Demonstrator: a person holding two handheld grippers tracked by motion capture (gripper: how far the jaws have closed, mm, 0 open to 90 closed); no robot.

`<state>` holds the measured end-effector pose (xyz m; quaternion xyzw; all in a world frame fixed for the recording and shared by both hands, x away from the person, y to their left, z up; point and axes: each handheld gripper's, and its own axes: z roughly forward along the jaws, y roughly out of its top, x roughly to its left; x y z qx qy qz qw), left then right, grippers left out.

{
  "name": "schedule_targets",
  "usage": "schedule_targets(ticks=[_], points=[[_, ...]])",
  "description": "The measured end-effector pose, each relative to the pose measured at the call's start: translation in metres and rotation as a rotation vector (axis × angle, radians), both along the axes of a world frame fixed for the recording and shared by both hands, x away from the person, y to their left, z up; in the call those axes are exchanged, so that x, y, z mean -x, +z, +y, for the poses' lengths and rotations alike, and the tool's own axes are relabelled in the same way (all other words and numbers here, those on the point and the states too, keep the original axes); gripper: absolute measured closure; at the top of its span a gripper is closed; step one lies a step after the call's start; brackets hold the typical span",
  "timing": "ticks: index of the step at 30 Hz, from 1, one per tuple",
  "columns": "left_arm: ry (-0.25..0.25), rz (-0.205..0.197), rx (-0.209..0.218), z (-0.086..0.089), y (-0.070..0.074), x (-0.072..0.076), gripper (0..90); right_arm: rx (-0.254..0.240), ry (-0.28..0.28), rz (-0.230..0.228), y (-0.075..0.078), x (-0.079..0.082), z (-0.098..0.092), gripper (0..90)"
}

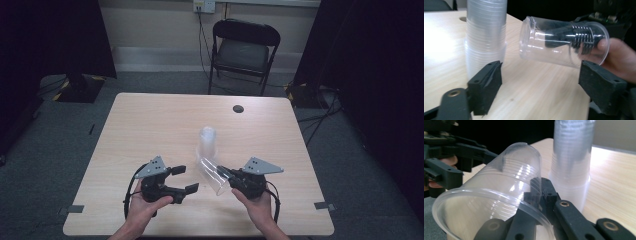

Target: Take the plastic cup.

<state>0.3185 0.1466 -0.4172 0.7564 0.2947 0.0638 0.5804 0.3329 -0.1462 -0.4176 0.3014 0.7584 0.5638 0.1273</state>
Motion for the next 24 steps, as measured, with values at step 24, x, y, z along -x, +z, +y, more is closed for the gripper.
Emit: schedule_targets(ticks=[24], points=[[-0.143,-0.204,-0.289,-0.020,-0.015,0.014,18.6,0.155,0.121,0.330,-0.010,-0.014,0.003,90.0]])
